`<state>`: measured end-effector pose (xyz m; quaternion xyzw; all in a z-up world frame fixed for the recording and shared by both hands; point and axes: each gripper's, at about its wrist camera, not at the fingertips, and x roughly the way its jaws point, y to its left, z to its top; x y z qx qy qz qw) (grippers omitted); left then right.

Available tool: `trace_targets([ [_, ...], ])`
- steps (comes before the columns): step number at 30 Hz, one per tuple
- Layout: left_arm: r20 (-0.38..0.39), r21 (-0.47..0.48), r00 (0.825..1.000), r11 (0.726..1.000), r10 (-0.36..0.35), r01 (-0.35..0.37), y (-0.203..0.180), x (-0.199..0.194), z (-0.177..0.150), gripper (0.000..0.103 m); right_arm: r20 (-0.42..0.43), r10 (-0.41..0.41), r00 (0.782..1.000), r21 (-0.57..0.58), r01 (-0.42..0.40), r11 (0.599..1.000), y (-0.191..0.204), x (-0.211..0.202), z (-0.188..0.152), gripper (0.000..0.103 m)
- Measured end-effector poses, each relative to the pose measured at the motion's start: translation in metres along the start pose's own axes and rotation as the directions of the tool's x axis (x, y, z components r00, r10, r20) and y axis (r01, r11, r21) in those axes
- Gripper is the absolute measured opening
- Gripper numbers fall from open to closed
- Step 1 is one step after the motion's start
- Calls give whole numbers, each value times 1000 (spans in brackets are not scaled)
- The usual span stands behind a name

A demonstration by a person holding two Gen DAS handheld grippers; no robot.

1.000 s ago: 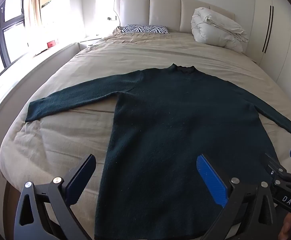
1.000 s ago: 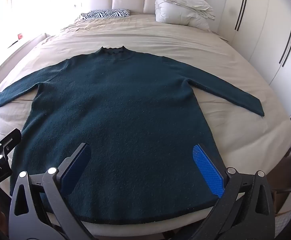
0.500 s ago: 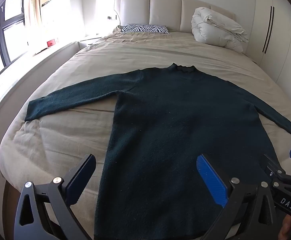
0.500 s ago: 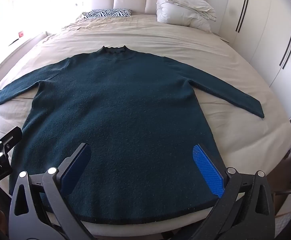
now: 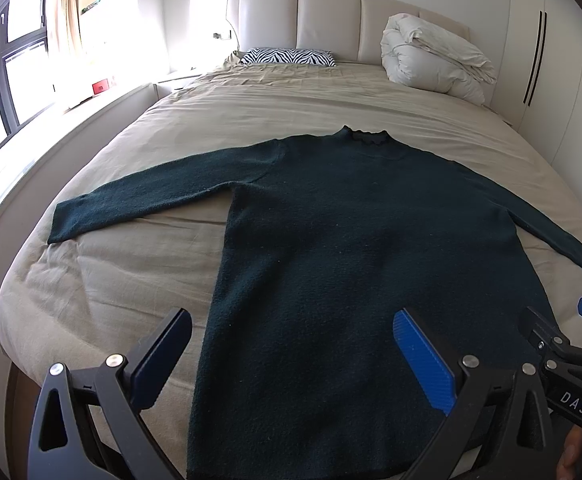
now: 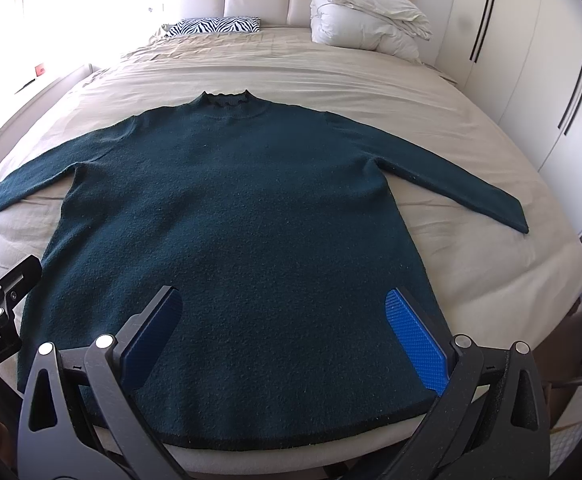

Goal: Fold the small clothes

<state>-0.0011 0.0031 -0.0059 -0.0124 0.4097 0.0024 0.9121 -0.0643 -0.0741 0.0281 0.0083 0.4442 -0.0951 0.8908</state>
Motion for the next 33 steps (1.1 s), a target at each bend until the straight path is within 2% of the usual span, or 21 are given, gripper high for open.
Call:
trace_targets([
  [33, -4, -2, 1000, 1000, -1, 1, -3, 3, -1, 103, 0, 2, 1000, 8, -2, 1000, -4, 0, -2, 103],
])
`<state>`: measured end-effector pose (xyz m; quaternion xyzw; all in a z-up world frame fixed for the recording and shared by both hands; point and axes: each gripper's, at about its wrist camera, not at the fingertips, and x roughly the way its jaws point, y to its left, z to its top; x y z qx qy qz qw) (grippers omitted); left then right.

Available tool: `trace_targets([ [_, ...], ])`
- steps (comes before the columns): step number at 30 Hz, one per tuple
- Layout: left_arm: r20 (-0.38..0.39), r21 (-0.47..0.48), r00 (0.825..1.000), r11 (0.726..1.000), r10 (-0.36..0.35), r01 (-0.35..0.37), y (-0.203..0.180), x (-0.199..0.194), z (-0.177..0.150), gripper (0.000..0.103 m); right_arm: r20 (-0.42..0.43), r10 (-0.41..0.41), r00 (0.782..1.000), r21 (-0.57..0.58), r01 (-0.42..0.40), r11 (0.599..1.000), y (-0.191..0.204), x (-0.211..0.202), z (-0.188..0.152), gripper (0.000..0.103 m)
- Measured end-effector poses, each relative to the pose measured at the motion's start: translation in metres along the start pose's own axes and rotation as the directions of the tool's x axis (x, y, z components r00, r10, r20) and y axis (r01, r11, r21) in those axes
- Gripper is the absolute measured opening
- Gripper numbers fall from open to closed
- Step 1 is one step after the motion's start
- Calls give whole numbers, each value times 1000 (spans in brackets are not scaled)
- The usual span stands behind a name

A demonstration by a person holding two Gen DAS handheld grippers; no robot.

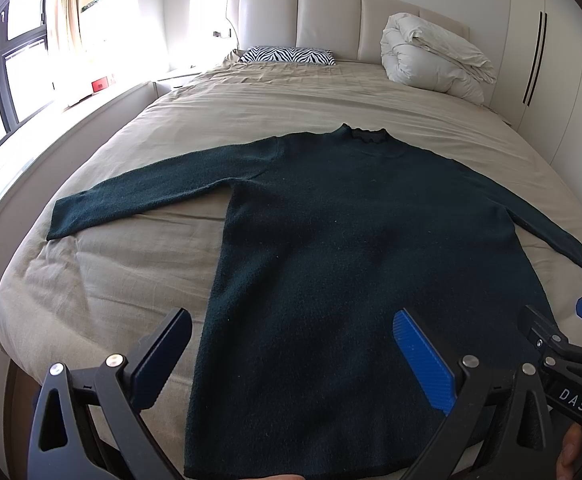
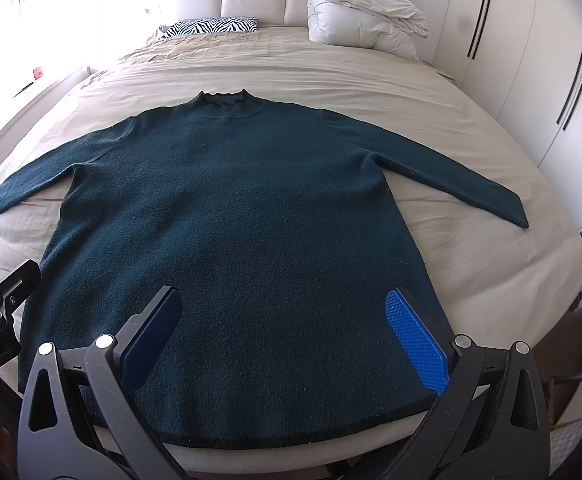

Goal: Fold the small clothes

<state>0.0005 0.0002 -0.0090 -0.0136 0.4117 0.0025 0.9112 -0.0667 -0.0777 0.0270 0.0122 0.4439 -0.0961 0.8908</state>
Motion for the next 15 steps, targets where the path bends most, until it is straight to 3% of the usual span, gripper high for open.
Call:
trace_targets([
  [15, -7, 0, 1000, 1000, -4, 4, -4, 1, -4, 103, -5, -4, 1000, -5, 4, 1000, 1, 1, -2, 103],
])
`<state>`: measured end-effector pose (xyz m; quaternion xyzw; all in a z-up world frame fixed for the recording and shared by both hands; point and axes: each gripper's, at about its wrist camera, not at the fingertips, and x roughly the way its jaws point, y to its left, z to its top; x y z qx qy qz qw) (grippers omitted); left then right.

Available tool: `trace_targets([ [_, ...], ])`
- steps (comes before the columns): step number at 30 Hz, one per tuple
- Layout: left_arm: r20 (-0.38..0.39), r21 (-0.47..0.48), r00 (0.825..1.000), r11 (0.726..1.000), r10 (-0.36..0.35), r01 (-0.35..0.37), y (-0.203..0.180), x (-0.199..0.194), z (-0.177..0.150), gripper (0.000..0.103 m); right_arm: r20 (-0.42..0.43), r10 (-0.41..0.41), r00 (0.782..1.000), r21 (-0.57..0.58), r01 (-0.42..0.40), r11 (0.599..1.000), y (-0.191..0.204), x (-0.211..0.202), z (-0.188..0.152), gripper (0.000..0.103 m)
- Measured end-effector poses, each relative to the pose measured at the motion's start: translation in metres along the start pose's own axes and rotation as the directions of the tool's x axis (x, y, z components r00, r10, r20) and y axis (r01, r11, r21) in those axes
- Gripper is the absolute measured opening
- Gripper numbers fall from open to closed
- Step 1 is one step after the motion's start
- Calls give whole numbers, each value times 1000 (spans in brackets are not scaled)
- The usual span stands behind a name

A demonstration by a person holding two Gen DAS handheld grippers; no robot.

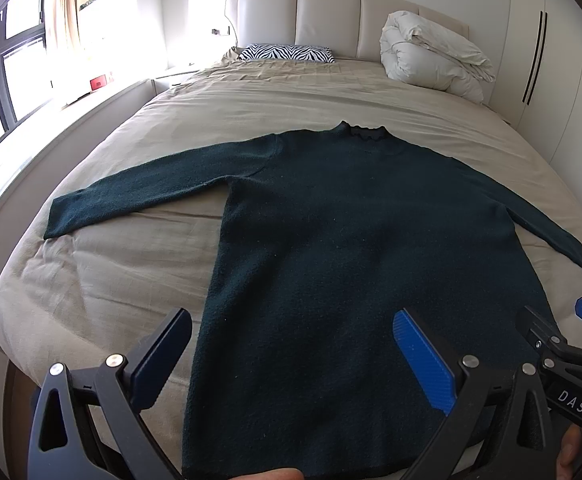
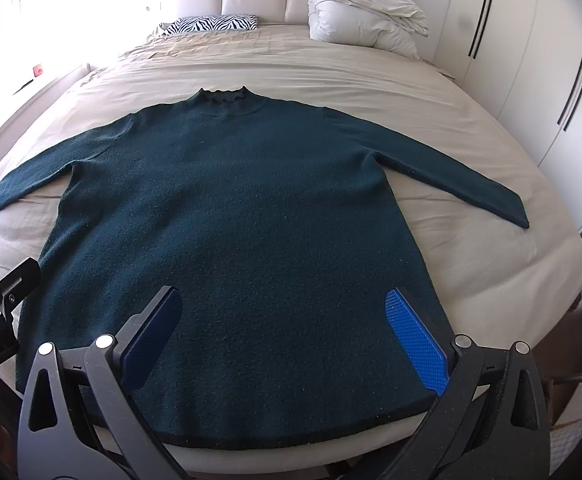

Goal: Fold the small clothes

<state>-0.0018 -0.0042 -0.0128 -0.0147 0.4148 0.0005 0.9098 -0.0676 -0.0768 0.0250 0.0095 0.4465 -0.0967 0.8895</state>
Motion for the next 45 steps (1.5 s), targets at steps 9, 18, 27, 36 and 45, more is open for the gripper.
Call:
trace_targets([
  [9, 28, -1, 999, 1000, 19, -19, 2, -2, 4, 103, -5, -2, 1000, -1, 2, 1000, 1, 3, 1, 103],
  [18, 86, 29, 996, 999, 39, -42, 3, -3, 12, 103, -9, 5, 1000, 25, -5, 1000, -11, 9, 2, 103],
  [27, 146, -142, 964, 959, -224, 244, 25, 11, 49, 103, 155, 105, 982, 257, -142, 956, -128, 16, 18, 103],
  [36, 30, -141, 977, 967, -209, 211, 5, 53, 73, 103, 230, 43, 972, 716, -199, 670, -371, 84, 23, 103],
  [45, -51, -178, 948, 937, -315, 302, -24, 112, 93, 102, 190, 185, 964, 941, -233, 247, -504, 223, -12, 73],
])
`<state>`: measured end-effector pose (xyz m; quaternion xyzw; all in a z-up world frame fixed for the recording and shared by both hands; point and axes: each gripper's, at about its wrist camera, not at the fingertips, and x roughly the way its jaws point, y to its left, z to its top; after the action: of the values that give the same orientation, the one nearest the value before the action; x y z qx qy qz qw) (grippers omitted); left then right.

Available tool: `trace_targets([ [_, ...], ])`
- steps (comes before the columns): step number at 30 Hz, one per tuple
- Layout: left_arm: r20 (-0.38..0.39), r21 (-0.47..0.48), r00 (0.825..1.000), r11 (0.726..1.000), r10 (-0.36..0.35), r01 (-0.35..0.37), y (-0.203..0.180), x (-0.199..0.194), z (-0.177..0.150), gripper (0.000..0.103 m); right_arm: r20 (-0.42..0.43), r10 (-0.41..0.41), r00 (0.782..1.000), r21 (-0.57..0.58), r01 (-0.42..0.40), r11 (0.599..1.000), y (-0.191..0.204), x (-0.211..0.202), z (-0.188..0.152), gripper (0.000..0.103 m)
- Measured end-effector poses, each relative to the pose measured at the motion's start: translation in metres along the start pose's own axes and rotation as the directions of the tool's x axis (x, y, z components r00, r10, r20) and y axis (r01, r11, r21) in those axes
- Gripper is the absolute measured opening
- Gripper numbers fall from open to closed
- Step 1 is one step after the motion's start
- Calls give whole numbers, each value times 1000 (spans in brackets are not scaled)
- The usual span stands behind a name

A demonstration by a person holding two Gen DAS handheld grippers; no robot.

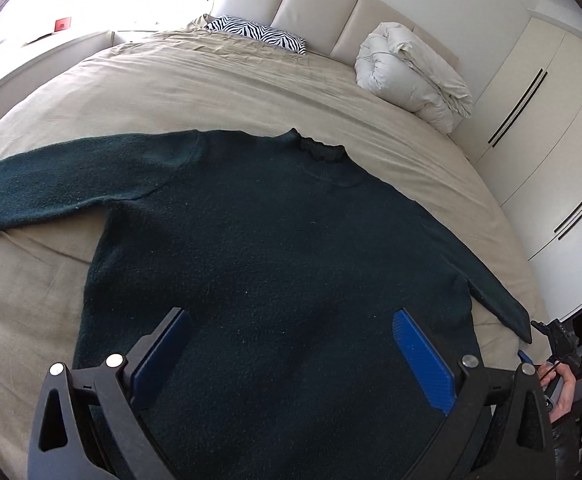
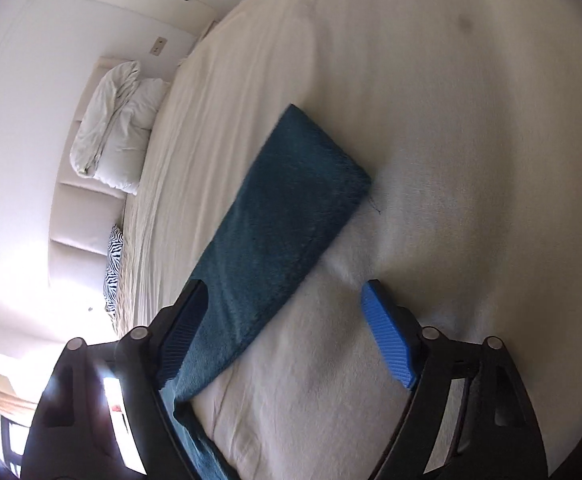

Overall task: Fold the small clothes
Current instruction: 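Grasp a sweater sleeve with the right gripper and fold it across the body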

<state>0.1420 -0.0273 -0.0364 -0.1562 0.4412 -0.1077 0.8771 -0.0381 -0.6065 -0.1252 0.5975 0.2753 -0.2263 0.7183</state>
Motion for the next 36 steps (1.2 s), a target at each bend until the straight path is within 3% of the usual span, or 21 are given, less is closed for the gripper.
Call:
trace_targets([
  [5, -53, 15, 998, 999, -36, 37, -12, 35, 9, 92, 50, 12, 999, -37, -11, 999, 2, 35, 22, 69],
  [6, -64, 11, 997, 999, -48, 49, -14, 40, 10, 91, 51, 16, 999, -48, -14, 999, 4, 43, 28, 57],
  [7, -71, 8, 995, 998, -63, 64, -17, 45, 10, 89, 48, 15, 999, -60, -12, 998, 6, 51, 35, 35],
  [9, -87, 7, 992, 995, -96, 97, -22, 53, 14, 88, 34, -32, 999, -64, 34, 997, 9, 68, 47, 14],
  [11, -101, 5, 988, 992, -121, 122, -26, 61, 19, 88, 40, -57, 998, -78, 60, 995, 21, 76, 53, 8],
  [16, -119, -30, 976, 983, -185, 182, -24, 77, 34, 88, 76, -56, 996, -348, 79, 934, 112, 81, 25, 8],
  [19, -102, -66, 971, 975, -217, 211, -16, 80, 42, 88, 16, -2, 1000, -518, 10, 855, 191, 95, -19, 8],
  [22, -91, -110, 962, 963, -257, 247, -5, 80, 45, 88, -92, 30, 995, -666, -84, 741, 266, 119, -93, 8],
  [26, -91, -159, 948, 944, -305, 288, 13, 81, 44, 88, -269, 51, 962, -743, -241, 625, 325, 162, -196, 8],
  [29, -81, -195, 941, 931, -330, 309, 29, 81, 42, 88, -348, 10, 937, -766, -291, 573, 344, 203, -270, 8],
  [32, -87, -221, 939, 925, -334, 309, 42, 86, 41, 90, -401, -94, 911, -791, -293, 538, 337, 244, -321, 11],
  [34, -102, -235, 936, 922, -337, 307, 46, 93, 39, 91, -439, -171, 882, -795, -293, 531, 323, 268, -343, 26],
  [35, -111, -244, 936, 922, -335, 302, 48, 97, 39, 91, -465, -150, 872, -779, -323, 537, 302, 257, -362, 26],
  [36, -117, -252, 933, 919, -341, 304, 48, 101, 38, 91, -464, -112, 879, -769, -337, 544, 297, 254, -359, 29],
])
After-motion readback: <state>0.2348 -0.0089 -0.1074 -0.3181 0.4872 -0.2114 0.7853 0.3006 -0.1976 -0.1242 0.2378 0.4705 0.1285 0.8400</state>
